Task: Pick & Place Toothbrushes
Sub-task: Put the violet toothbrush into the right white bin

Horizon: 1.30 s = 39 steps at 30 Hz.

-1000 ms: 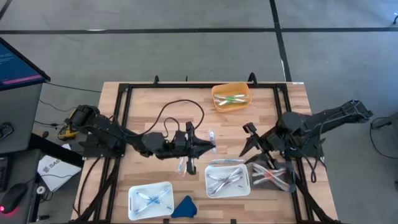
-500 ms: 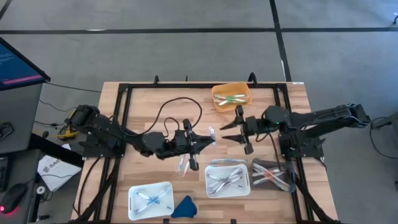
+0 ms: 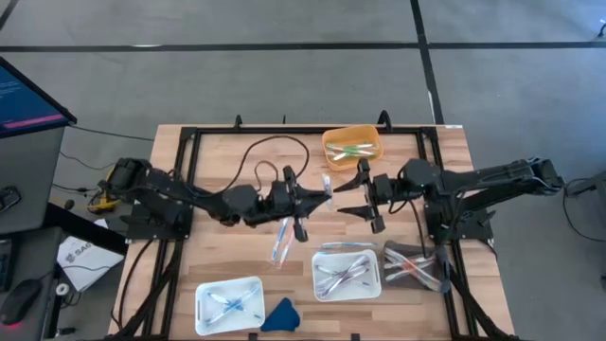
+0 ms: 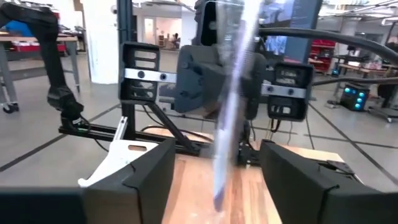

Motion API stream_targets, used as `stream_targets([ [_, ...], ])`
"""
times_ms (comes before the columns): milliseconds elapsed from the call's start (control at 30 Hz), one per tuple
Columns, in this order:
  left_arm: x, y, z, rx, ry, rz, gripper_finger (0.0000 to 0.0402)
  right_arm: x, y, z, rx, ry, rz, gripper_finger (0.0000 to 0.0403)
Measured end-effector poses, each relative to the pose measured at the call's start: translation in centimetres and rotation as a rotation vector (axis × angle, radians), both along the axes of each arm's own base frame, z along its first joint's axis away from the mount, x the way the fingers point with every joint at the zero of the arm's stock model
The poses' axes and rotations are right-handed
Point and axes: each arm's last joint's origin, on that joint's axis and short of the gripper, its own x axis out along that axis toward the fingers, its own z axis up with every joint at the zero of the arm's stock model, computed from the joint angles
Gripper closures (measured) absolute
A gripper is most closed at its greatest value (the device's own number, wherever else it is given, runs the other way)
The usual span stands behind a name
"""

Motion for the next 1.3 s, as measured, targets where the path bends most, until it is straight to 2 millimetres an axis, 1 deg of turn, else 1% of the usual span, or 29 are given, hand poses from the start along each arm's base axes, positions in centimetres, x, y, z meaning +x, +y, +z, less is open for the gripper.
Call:
stream_targets([
  [133,0.3,1.4,0.0,-0.011,-0.009,-0.011,0.0396,0.0,0.0,0.0,0.0,0.0,0.0,0.016],
  [333,0.4,2.1,0.0,-0.018,-0.016,-0.044,0.0396,0.0,-0.3,0.0,-0.007,-0.003,-0.012,0.0158],
  [600,0.6,2.7,-0.1,-0.023,-0.017,-0.039,0.0396,0.1,-1.1,0.3,0.002,-0.035,-0.046,0.0158],
  [933,0.6,2.7,-0.1,-0.024,-0.015,-0.039,0.0395,0.1,-1.1,0.1,0.001,-0.011,-0.048,0.0159],
  [1067,0.6,2.7,-0.1,-0.025,-0.015,-0.04,0.0395,1.0,-1.2,-0.9,-0.001,0.025,-0.053,0.0159],
  [1133,0.6,2.7,-0.1,-0.025,-0.011,-0.04,0.0395,1.8,-1.3,-0.6,0.0,0.012,-0.058,0.0159],
  [1200,0.6,2.7,-0.1,-0.025,-0.008,-0.04,0.0395,2.3,-1.5,-0.9,-0.001,0.037,-0.066,0.0159],
  [1300,0.6,2.6,-0.2,-0.024,0.0,-0.04,0.0395,2.6,-1.6,-0.7,0.014,0.049,-0.07,0.0159],
])
